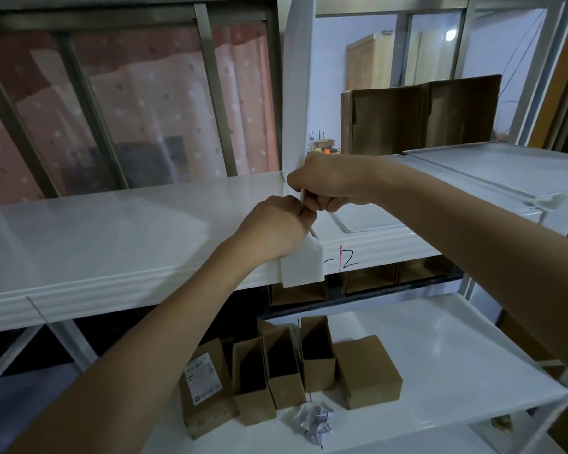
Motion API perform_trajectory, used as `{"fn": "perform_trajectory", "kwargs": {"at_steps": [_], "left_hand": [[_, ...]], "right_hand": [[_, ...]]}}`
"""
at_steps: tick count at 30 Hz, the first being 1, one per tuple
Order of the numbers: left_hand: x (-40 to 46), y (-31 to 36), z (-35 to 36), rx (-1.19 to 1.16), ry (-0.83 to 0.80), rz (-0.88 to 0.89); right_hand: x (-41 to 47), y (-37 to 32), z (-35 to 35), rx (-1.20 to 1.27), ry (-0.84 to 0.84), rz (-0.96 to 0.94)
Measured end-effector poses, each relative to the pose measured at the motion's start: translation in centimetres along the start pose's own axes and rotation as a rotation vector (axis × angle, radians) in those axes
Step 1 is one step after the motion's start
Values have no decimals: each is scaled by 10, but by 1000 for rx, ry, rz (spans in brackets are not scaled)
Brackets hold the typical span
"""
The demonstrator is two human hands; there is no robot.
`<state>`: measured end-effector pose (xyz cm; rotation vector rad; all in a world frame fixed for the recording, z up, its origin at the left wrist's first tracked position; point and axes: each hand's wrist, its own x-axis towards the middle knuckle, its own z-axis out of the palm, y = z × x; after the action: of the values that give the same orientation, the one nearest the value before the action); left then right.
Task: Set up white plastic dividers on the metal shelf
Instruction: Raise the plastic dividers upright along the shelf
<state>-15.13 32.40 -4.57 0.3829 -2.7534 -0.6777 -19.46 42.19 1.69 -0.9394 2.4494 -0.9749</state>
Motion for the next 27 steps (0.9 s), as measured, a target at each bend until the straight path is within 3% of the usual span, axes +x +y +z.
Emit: {"fn": "perform_trajectory", "kwargs": {"at_steps": [4, 27], "left_hand": [[-1, 1, 1, -117, -5, -42], [-4, 7, -13, -5, -72, -37]], "right_hand": [[0, 1, -3, 17, -23, 14], [2, 1, -5, 30, -16, -11]]}}
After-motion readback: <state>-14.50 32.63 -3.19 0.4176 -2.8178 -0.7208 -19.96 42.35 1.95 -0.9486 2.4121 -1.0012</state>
